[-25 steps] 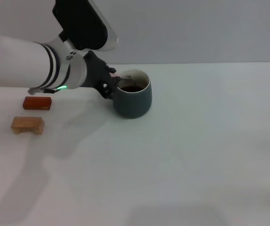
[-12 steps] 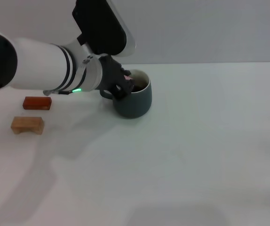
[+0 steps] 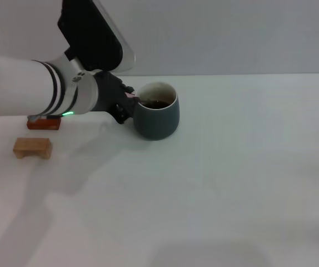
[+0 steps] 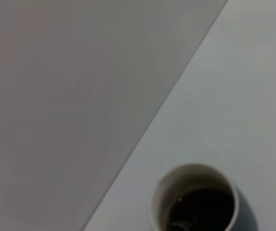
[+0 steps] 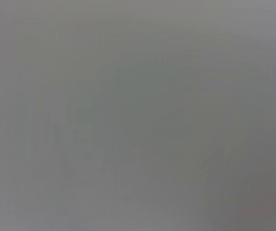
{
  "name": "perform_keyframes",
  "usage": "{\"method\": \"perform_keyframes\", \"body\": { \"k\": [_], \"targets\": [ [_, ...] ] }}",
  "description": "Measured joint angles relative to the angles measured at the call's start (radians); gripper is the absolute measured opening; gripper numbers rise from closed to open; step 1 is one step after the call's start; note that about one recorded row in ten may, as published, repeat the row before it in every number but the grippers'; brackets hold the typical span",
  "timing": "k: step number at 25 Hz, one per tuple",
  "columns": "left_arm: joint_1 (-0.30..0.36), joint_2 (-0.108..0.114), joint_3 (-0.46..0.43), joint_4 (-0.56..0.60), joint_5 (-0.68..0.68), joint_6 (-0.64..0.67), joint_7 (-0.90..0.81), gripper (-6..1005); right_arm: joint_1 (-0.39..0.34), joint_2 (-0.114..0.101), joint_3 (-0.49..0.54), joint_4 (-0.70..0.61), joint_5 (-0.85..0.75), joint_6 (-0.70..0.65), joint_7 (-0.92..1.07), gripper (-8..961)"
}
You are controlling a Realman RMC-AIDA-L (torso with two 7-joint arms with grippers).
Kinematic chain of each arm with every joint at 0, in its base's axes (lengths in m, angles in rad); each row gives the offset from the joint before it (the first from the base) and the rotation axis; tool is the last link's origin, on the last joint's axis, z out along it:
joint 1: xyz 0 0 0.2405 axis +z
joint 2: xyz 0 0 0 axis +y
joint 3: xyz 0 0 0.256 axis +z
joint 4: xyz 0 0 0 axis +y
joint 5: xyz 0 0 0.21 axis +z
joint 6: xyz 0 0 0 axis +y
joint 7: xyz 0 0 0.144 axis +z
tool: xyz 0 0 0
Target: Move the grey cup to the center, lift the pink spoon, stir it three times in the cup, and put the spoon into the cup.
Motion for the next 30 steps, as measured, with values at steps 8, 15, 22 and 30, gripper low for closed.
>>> {"method": "perform_keyframes", "body": {
  "k": [8,15,22,30],
  "targets": [
    [-0.021,-0.002,-0.016,0.015,0.022,0.004,0.000,218,0.001,0.000,0.000,0.000,0.000,0.000,0.000,-1],
    [-0.032,-0.005,0.030,0.007,0.027,0.005,0.000,220,-0.003,0.000,0.000,0.000,0.000,-0.002,0.000,-1],
    [-0.029,-0.005,0.041,0.001,0.023,0.025,-0.001,221,-0.006,0.001,0.000,0.000,0.000,-0.005,0.000,-1],
    [0.170,-0.005,0.109,-0.073,-0.104,0.700,-0.057,445,-0.009,0.002,0.000,0.000,0.000,-0.012,0.000,0]
  ]
}}
